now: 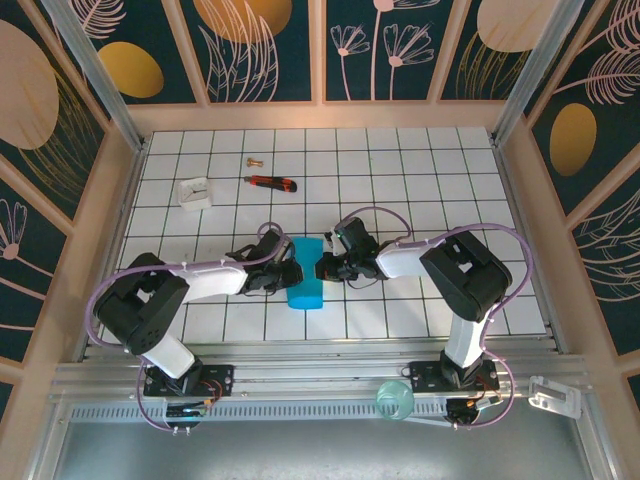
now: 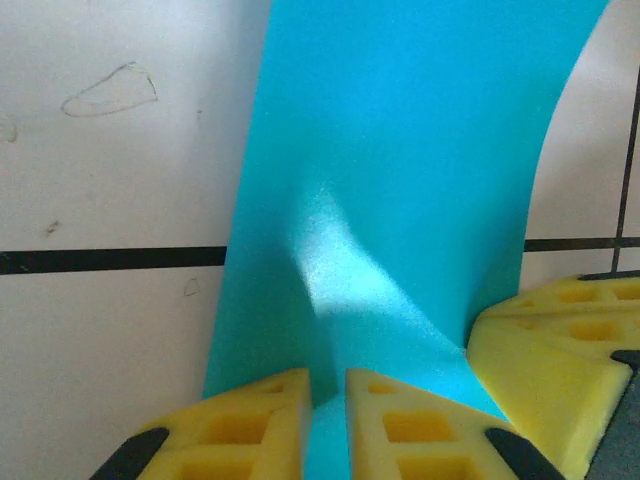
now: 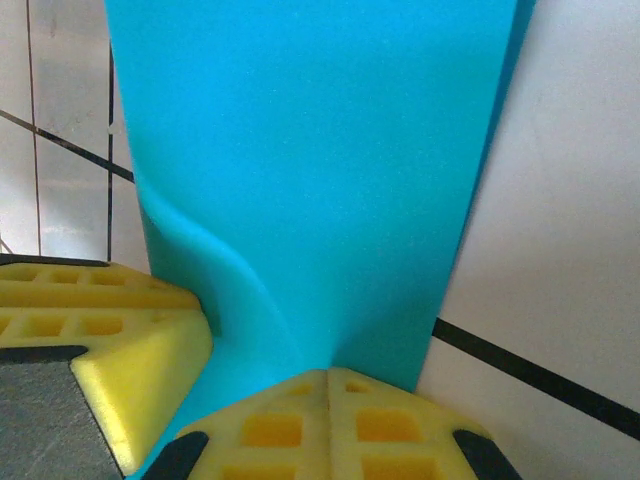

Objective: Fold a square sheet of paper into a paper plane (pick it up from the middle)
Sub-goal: First fold the square sheet of paper in half at the center of the table.

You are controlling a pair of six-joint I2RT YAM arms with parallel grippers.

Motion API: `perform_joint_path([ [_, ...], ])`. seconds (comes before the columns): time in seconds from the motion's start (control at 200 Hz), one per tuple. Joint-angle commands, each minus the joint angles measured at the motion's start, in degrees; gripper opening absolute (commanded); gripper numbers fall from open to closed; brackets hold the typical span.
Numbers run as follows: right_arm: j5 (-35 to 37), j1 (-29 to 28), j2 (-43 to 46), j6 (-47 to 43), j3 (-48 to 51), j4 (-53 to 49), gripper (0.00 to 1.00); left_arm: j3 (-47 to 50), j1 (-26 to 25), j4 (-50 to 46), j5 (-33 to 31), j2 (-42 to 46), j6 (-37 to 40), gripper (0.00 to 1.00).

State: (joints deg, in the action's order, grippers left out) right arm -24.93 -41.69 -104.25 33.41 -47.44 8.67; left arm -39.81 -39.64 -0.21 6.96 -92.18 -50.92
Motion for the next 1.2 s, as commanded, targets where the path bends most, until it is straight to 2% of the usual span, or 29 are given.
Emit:
perform_joint_path([
  [0.0,8.67,-0.06,-4.66,-1.02,3.76,-9.72,0.00,0.94,0.66,-0.14,-0.73,-0.10,-0.15,0.22],
  [0.125,8.93,-0.05,-4.20,-1.14,3.76,-9.89,0.00,-0.37,1.00,0.90,-0.27,3.12,-0.06,0.27],
  [0.25,9.02,-0.06,-4.21,-1.16,3.87,-9.81,0.00,-1.00,2.80,2.36,0.48,4.54,0.10,0.28],
  [0.365,9.02,-0.06,-4.08,-1.33,3.81,-9.82,0.00,-1.78,4.62,3.40,2.27,2.82,1.27,0.26],
  [0.575,9.37,0.03,-4.20,-1.51,3.41,-10.31,0.00,-3.77,4.98,6.17,6.45,-1.80,2.17,0.23],
  [0.921,9.37,0.03,-4.20,-1.50,3.75,-10.35,0.00,-2.08,7.36,4.17,0.63,-4.04,3.84,0.22],
  [1.196,9.56,0.10,-3.74,-1.75,3.67,-10.69,0.00,-5.36,7.47,3.49,3.86,-4.12,5.12,0.26],
])
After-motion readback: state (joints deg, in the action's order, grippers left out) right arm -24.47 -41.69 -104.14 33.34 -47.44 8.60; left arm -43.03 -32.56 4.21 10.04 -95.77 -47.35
